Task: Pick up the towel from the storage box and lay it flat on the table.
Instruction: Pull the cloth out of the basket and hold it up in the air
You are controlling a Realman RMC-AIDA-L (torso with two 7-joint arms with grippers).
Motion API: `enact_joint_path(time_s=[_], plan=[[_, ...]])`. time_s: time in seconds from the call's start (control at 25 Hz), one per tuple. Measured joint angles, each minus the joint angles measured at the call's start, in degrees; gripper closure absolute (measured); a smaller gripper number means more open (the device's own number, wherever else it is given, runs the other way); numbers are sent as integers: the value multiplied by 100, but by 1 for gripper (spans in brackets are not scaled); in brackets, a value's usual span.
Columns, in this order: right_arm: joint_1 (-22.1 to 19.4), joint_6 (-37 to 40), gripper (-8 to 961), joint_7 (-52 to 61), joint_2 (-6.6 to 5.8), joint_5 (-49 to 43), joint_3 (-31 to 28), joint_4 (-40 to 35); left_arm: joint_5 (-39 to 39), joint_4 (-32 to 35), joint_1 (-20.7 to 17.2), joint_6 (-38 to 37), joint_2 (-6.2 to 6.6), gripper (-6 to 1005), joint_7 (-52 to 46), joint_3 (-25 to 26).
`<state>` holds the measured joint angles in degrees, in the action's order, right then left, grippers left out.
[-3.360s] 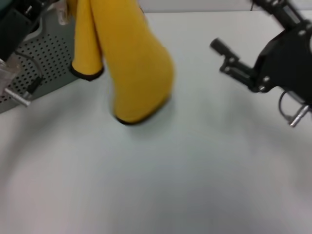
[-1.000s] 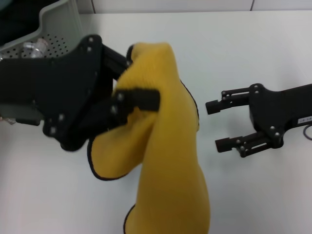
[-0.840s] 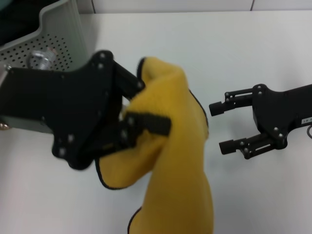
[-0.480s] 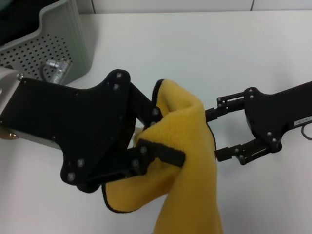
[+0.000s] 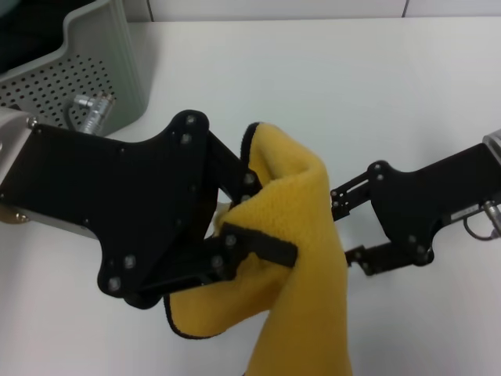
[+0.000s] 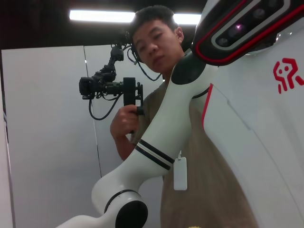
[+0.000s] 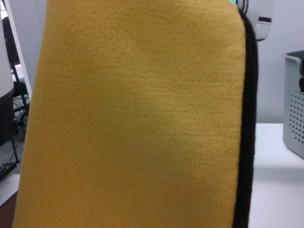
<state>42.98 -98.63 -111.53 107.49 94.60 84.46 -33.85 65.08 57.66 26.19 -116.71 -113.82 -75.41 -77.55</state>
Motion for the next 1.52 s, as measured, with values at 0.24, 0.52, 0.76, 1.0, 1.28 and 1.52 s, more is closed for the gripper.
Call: enact_joint_path(time_s=[0.24, 0.52, 0.76, 1.0, 1.28, 1.52], plan=[[-196, 18, 476, -271, 28, -326, -606, -110, -4, -48, -2, 8, 30, 967, 21, 37], [-748, 22, 783, -501, 125, -503, -1221, -809, -5, -80, -23, 23, 36, 967, 168, 123], [-877, -17, 934, -399, 146, -515, -1323, -1000, 1, -91, -35, 26, 12, 967, 238, 251], [-684, -51, 934, -46, 155, -530, -1351, -685, 5, -42, 7, 21, 31, 968, 238, 235], [-665, -51, 837, 49, 191, -537, -1326, -628, 10, -17, 162, 15, 47, 968, 238, 213], [-540, -115, 594, 4, 211, -721, -1262, -683, 109, 61, 257, 7, 64, 967, 238, 164]])
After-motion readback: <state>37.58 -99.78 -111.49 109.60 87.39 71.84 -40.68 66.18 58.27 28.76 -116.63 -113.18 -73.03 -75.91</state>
